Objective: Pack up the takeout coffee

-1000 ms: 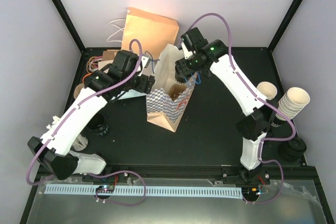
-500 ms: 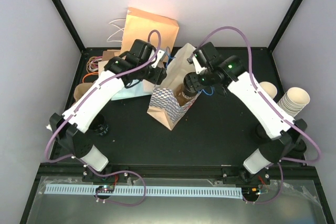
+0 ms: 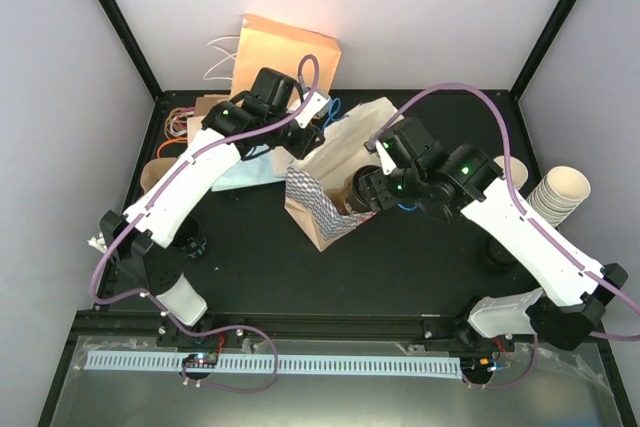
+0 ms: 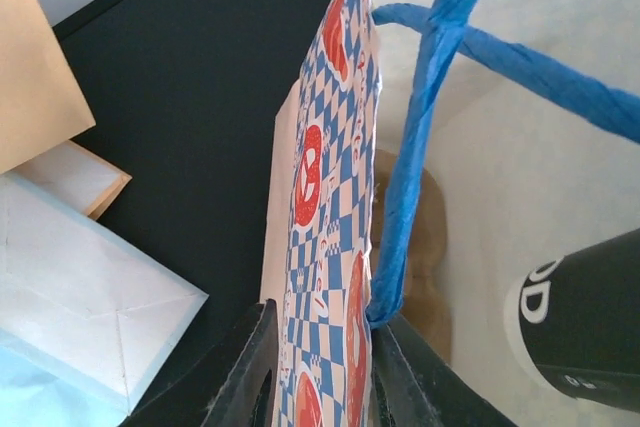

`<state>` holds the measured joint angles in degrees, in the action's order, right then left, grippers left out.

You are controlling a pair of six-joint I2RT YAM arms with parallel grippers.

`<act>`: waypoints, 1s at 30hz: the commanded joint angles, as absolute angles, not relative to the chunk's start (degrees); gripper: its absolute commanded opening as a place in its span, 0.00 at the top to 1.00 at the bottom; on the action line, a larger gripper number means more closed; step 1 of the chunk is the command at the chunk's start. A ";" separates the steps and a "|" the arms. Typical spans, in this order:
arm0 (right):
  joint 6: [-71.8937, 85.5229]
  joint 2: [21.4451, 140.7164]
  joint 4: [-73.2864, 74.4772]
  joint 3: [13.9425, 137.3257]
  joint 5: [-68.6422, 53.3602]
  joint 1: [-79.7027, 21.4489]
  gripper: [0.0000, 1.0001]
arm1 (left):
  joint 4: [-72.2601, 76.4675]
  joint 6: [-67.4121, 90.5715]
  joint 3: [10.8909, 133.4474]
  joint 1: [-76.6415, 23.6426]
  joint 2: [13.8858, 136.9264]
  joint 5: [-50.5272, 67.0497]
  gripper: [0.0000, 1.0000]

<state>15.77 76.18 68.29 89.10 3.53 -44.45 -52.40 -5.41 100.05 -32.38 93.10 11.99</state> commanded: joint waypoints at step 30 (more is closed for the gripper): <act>15.19 73.34 69.79 94.05 12.64 -48.44 0.38 | -41.18 -17.51 89.41 -40.44 78.68 12.69 0.98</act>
